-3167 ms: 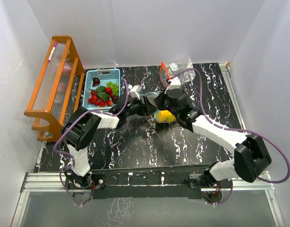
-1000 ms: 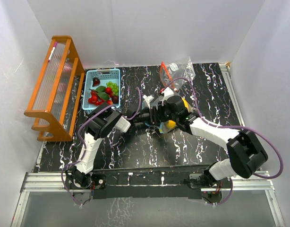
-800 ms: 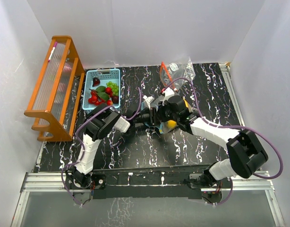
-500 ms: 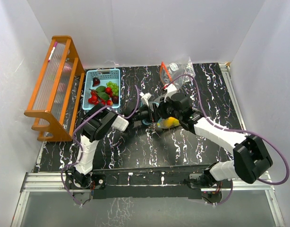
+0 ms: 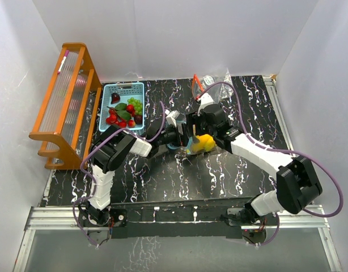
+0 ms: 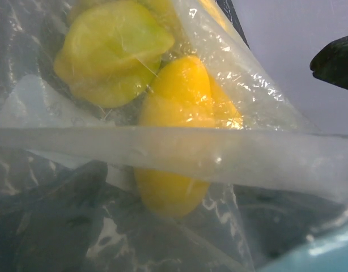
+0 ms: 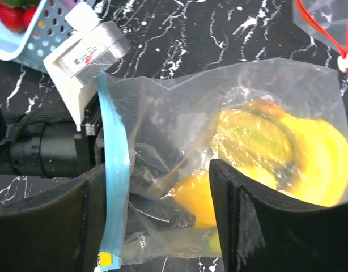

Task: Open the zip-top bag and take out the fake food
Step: Pick up the fake fruit from the zipper food storage bag.

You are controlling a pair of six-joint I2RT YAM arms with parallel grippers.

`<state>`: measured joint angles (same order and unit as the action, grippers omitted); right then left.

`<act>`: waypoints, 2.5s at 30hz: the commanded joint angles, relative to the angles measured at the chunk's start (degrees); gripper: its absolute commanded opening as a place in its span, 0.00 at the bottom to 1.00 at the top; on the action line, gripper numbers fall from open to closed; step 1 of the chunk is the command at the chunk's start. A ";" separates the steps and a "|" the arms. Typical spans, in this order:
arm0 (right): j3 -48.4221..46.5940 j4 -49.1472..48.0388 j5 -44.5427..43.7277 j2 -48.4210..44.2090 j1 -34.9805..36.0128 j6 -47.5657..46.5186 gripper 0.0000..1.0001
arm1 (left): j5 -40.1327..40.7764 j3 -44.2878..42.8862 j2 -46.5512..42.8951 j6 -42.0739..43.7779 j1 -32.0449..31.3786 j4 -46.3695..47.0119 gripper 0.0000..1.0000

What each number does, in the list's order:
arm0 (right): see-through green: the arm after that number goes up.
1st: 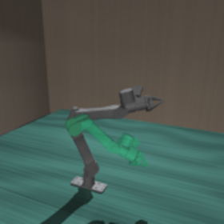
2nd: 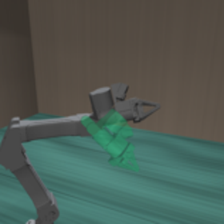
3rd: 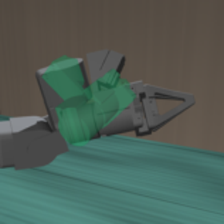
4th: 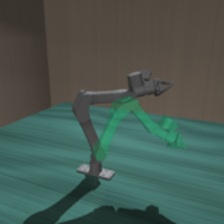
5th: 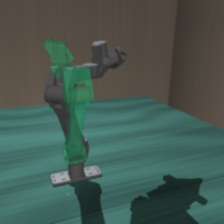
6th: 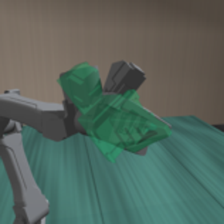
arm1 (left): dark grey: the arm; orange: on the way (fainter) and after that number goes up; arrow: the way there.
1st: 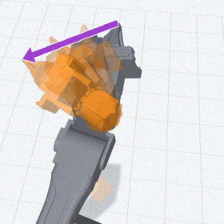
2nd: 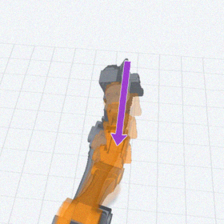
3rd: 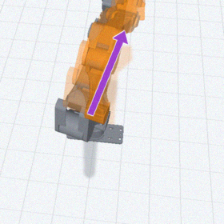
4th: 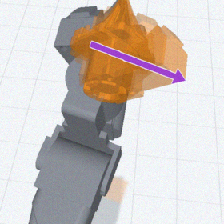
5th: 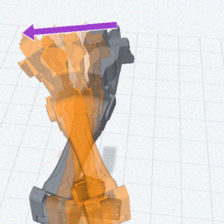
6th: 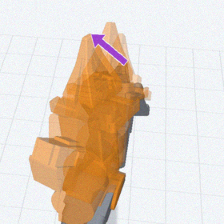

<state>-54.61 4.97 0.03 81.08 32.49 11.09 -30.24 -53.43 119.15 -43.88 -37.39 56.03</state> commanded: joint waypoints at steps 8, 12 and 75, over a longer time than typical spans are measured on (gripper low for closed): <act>1.55 -2.88 -9.84 1.19 -18.24 14.80 0.80 | -3.75 -0.43 -1.93 3.97 -3.66 -0.75 0.91; 5.21 -7.30 -4.96 1.82 -22.55 15.34 0.80 | -3.57 0.20 -2.07 3.82 -3.57 -0.38 0.91; 15.95 -14.94 13.14 9.33 -15.62 20.37 0.24 | -2.30 1.34 -0.18 -2.14 -2.49 1.96 0.64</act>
<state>-39.46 -12.27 13.15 88.66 15.40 30.33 -31.75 -51.94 119.50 -46.46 -39.16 57.87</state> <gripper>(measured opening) 0.288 0.746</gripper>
